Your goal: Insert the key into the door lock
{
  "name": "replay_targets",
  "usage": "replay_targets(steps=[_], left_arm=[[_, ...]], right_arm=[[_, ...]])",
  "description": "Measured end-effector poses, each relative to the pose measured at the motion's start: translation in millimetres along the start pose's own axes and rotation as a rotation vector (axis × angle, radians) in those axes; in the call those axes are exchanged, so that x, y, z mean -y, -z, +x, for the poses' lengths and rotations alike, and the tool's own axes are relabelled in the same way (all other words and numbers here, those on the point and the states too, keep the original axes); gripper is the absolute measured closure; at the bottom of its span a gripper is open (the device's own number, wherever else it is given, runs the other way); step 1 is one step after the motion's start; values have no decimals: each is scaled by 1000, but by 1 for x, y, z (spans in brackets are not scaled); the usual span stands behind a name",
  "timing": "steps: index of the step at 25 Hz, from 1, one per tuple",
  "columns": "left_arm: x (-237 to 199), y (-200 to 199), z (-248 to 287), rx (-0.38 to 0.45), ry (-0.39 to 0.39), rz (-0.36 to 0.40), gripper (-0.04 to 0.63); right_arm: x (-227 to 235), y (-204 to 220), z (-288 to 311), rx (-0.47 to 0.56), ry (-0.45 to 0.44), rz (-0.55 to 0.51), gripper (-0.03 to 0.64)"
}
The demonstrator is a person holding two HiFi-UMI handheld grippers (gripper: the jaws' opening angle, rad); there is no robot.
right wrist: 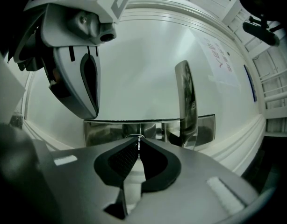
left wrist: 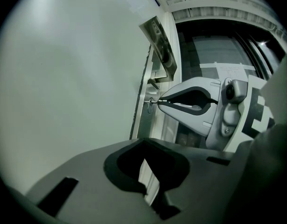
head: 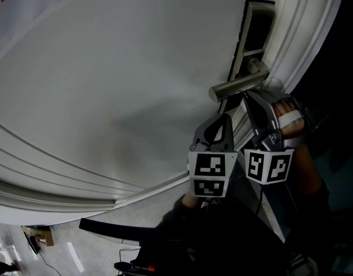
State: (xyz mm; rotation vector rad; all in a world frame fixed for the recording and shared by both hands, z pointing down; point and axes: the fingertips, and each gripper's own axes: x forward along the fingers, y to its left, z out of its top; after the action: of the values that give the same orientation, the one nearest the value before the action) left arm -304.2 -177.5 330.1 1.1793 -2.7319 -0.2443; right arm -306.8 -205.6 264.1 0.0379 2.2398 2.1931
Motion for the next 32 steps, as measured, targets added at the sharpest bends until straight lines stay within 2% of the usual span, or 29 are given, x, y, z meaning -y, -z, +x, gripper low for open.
replay_targets(steps=[32], left_arm=[[-1,0,0,4,3,-11,595]], right_arm=[[0,-1,2,1,2,-6,604]])
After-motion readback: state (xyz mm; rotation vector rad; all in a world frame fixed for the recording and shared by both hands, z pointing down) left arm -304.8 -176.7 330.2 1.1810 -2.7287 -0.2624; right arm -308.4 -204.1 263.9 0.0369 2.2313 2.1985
